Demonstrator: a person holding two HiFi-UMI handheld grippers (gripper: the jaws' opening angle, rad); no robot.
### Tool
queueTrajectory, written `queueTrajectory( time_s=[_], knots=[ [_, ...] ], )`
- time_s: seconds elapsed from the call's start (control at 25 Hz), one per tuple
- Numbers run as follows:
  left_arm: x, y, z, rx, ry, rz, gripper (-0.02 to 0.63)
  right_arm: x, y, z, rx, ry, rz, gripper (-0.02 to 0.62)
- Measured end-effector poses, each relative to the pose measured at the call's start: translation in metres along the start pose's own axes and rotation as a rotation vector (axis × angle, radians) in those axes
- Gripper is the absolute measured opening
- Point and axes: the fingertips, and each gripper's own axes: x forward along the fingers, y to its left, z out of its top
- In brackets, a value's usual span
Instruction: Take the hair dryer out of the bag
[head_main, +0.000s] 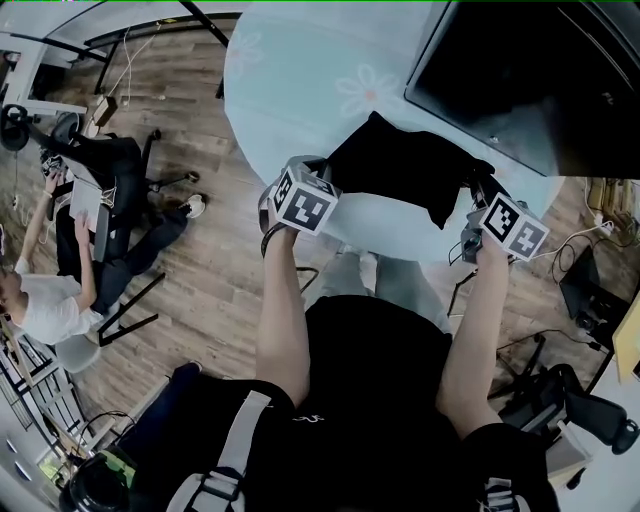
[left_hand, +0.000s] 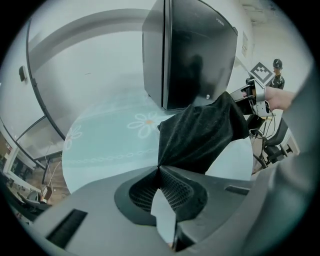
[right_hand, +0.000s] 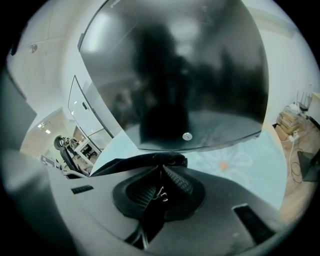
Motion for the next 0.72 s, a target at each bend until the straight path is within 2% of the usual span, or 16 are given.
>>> queueTrajectory(
  time_s=[0.2,0.72],
  knots=[
    [0.0,0.004,0.008,-0.001,-0.011,0.007,0.012,-0.014,-0.015,0.005,0.023,-0.021,-0.042,0.031],
    [0.008,0.013,0.023,-0.007,-0.021,0.038,0.012,-0.037,-0.045,0.017,0.087,-0.068,-0.082,0.031]
  ],
)
